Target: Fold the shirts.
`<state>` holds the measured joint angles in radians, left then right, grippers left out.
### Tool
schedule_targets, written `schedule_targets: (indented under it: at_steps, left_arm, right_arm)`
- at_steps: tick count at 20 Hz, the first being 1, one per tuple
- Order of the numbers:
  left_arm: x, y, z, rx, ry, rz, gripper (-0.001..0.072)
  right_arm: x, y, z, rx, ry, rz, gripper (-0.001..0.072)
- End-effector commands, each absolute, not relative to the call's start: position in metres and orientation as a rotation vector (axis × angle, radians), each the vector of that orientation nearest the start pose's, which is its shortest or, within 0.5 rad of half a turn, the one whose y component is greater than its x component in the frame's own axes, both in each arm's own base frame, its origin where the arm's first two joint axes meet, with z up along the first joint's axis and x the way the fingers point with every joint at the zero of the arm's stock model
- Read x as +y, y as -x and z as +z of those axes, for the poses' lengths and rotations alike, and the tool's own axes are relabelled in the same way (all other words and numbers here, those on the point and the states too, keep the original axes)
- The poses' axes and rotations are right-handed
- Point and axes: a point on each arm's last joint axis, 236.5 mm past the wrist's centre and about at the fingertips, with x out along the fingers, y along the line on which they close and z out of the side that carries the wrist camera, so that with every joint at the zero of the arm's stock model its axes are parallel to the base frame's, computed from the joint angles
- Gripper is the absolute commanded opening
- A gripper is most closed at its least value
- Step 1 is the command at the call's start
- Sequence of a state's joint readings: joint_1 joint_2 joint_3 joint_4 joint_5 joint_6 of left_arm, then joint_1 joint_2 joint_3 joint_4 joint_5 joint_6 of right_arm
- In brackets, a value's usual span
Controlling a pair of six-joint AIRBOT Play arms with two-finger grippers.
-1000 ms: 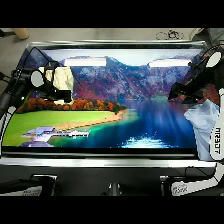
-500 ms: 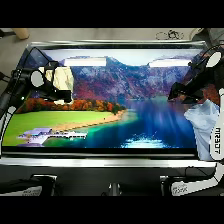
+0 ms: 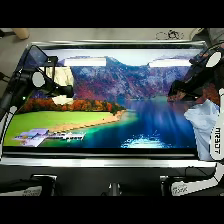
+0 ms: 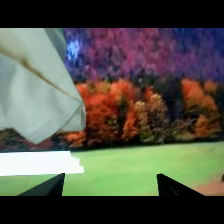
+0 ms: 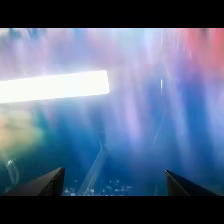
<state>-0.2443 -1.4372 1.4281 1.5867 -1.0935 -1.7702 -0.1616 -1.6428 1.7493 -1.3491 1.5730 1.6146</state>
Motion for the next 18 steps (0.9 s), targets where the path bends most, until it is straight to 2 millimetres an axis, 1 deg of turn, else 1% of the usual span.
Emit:
schedule_targets:
  at_steps: [1, 2, 3, 4, 5, 6, 7, 9, 10, 11, 12, 13, 14, 15, 16, 17, 18]
  left_arm:
    - [-0.081, -0.506, 0.060, 0.922, 0.059, 0.011, 0.0715]
    - [-0.052, -0.514, 0.050, 0.955, 0.114, 0.101, 0.0716]
    - [-0.025, -0.518, 0.032, 1.021, 0.190, 0.161, 0.0716]
    - [-0.009, -0.520, 0.012, 1.088, 0.284, 0.188, 0.0715]
    - [-0.002, -0.522, -0.010, 1.150, 0.408, 0.196, 0.0657]
    - [-0.003, -0.526, -0.027, 1.183, 0.513, 0.189, 0.0585]
    - [-0.004, -0.532, -0.044, 1.193, 0.588, 0.184, 0.0585]
    - [-0.007, -0.546, -0.067, 1.174, 0.624, 0.182, 0.0571]
    - [-0.009, -0.548, -0.076, 1.177, 0.623, 0.184, 0.0421]
    - [-0.010, -0.545, -0.084, 1.197, 0.632, 0.191, 0.0278]
    - [-0.017, -0.543, -0.085, 1.217, 0.672, 0.184, 0.0051]
    - [-0.030, -0.545, -0.072, 1.206, 0.674, 0.106, 0.0025]
    - [-0.048, -0.556, -0.040, 1.130, 0.622, -0.022, 0.0025]
    - [-0.070, -0.563, 0.005, 1.026, 0.533, -0.143, 0.0025]
    - [-0.101, -0.561, 0.064, 0.898, 0.416, -0.263, 0.0024]
    - [-0.137, -0.547, 0.119, 0.790, 0.310, -0.368, 0.0024]
    - [-0.181, -0.519, 0.171, 0.703, 0.223, -0.481, 0.0024]
  right_arm:
    - [-0.021, -0.458, 0.047, 1.344, -0.359, -0.024, 0.0670]
    - [-0.021, -0.462, 0.048, 1.328, -0.359, -0.025, 0.0670]
    - [-0.022, -0.462, 0.048, 1.326, -0.359, -0.026, 0.0670]
    - [-0.022, -0.464, 0.048, 1.321, -0.359, -0.026, 0.0670]
    - [-0.022, -0.466, 0.048, 1.312, -0.359, -0.027, 0.0670]
    - [-0.023, -0.468, 0.049, 1.304, -0.359, -0.028, 0.0670]
    - [-0.023, -0.470, 0.049, 1.291, -0.359, -0.029, 0.0670]
    - [-0.024, -0.477, 0.052, 1.261, -0.361, -0.031, 0.0670]
    - [-0.025, -0.484, 0.054, 1.229, -0.363, -0.032, 0.0668]
    - [-0.022, -0.486, 0.056, 1.221, -0.374, -0.023, 0.0665]
    - [-0.018, -0.487, 0.060, 1.213, -0.385, -0.009, 0.0664]
    - [-0.017, -0.487, 0.067, 1.201, -0.388, -0.001, 0.0632]
    - [-0.017, -0.489, 0.079, 1.170, -0.385, 0.002, 0.0567]
    - [-0.018, -0.494, 0.096, 1.114, -0.379, 0.002, 0.0558]
    - [-0.020, -0.499, 0.120, 1.037, -0.371, 0.003, 0.0558]
    - [-0.021, -0.502, 0.145, 0.961, -0.364, 0.004, 0.0558]
    - [-0.021, -0.501, 0.173, 0.884, -0.355, 0.006, 0.0558]
